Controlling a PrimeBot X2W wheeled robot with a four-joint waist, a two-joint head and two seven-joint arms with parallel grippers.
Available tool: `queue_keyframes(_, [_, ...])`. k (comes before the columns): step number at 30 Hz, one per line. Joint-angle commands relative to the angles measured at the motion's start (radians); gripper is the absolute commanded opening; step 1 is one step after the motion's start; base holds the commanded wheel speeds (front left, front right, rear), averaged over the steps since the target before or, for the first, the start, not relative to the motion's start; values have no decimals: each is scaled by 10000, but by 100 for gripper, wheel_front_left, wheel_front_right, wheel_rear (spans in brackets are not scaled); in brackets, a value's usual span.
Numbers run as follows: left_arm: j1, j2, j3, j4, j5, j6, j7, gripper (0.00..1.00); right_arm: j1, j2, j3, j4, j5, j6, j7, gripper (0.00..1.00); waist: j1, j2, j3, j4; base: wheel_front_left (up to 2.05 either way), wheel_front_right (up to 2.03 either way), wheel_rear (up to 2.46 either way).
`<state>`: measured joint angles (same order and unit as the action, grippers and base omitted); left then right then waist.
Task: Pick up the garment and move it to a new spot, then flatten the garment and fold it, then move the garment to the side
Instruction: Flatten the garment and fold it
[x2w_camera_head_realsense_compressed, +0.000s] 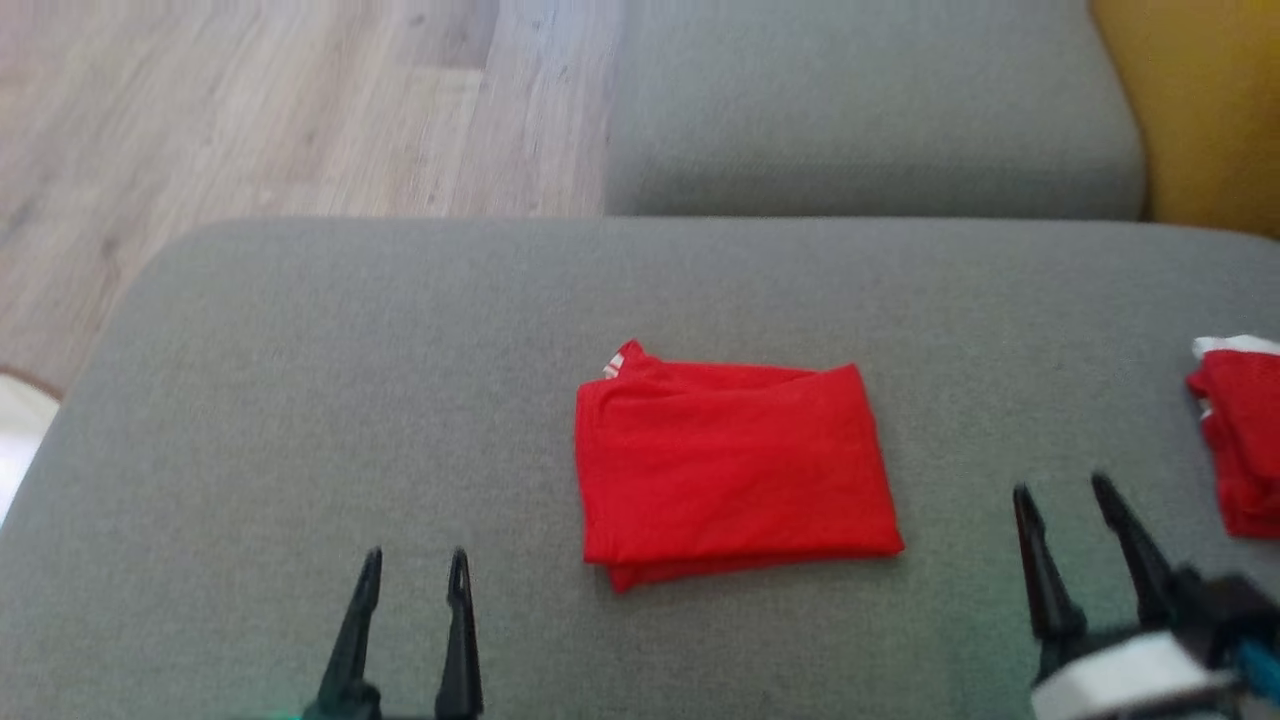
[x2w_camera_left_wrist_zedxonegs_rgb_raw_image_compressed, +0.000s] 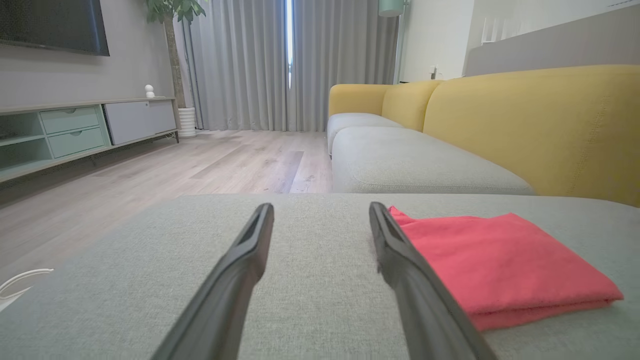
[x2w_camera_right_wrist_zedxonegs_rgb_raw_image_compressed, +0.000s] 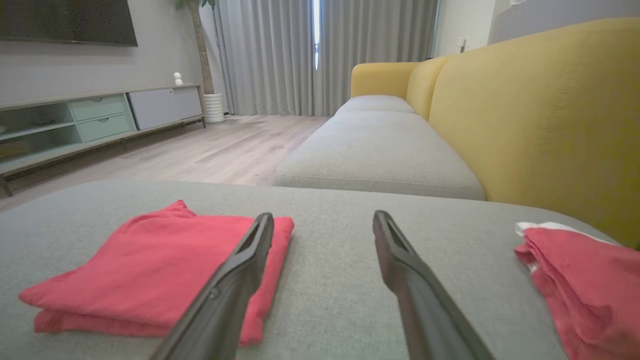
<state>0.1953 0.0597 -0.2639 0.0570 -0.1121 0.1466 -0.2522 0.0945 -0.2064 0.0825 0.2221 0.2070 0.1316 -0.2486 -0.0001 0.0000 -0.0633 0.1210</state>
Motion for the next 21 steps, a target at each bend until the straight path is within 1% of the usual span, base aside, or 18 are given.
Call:
queue_keyframes(1, [-171, -56, 323, -419, 98, -10, -95, 100, 40, -13, 109, -399, -167, -9, -129, 100, 1, 0, -150, -55, 0, 0, 0])
queue_keyframes(5, [356, 47, 318, -697, 224, -288, -95, 100, 888, 449, -353, -863, -617, -9, -130, 100, 1, 0, -357, -28, 0, 0, 0])
queue_keyframes(9, [575, 90, 364, -779, 357, -428, -95, 100, 1392, 805, -577, -1187, -868, -9, -130, 100, 1, 0, -455, 3, 0, 0, 0])
queue_keyframes(16, [658, 68, 454, -807, 466, -564, -95, 100, 1612, 1113, -639, -1355, -1236, -9, -131, 100, 1, 0, -528, 56, 0, 0, 0])
queue_keyframes(21, [662, 75, 478, -807, 630, -568, -95, 100, 1649, 1191, -645, -1371, -1388, -9, -131, 100, 1, 0, -545, 87, 0, 0, 0])
